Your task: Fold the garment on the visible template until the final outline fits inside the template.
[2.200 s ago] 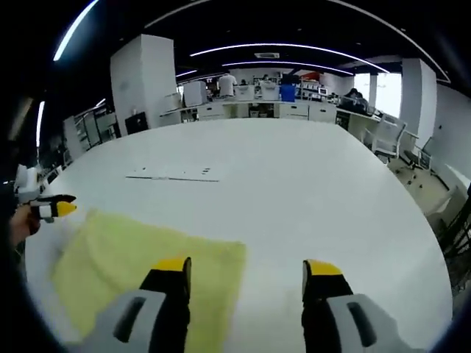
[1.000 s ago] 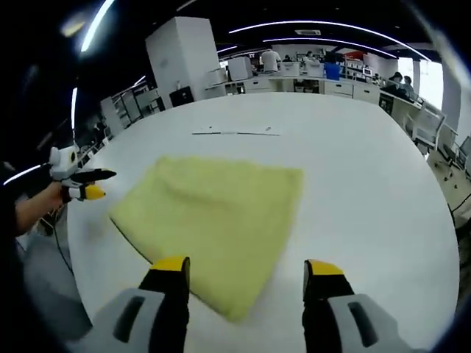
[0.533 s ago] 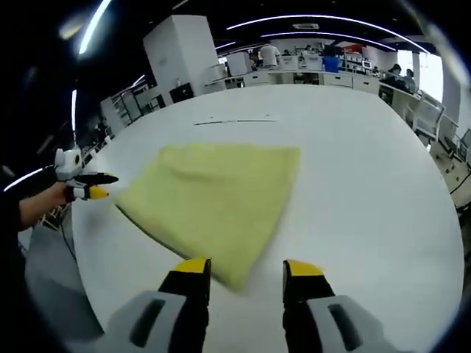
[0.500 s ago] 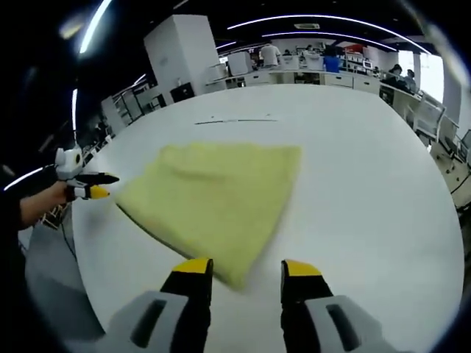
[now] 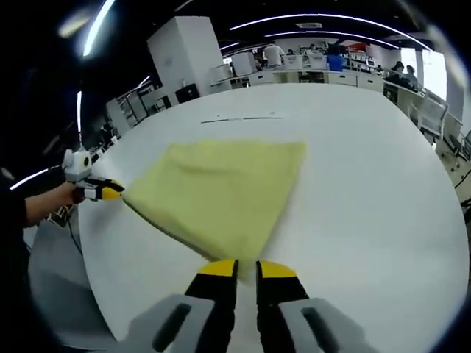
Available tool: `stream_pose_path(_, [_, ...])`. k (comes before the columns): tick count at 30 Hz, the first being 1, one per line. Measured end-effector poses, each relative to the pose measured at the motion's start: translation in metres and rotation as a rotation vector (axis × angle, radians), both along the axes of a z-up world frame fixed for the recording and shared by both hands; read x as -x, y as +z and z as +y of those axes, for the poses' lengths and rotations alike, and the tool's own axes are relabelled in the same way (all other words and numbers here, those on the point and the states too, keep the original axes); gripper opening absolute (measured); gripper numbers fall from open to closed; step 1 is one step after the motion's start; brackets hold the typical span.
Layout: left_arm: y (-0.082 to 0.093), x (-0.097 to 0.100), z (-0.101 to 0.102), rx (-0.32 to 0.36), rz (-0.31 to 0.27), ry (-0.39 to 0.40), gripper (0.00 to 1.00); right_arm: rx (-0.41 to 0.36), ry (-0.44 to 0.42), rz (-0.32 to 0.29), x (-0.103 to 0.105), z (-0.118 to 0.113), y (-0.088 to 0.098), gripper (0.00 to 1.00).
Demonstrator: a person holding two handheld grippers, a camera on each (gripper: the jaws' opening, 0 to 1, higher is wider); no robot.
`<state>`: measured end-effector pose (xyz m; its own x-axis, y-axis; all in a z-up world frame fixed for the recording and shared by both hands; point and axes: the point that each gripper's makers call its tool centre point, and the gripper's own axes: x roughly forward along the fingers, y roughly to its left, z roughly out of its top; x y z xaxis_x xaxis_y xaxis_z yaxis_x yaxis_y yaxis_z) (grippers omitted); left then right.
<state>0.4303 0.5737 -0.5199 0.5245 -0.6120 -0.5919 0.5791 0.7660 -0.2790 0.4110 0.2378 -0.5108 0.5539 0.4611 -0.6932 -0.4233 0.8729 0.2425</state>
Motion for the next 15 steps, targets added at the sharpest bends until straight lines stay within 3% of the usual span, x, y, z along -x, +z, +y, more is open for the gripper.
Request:
stream_pose_path(7, [-0.0059,0.0012,0.0018,-0.001,0.037,0.013,0.09,-0.014,0.001,-0.009,-0.0007,0.0017,0.0017,0.00])
stream_pose_path(15, [-0.0094,0.0059,0.0039,0.006,0.056,0.028,0.16,-0.035,-0.027,0.012,0.0002,0.0001,-0.0010,0.00])
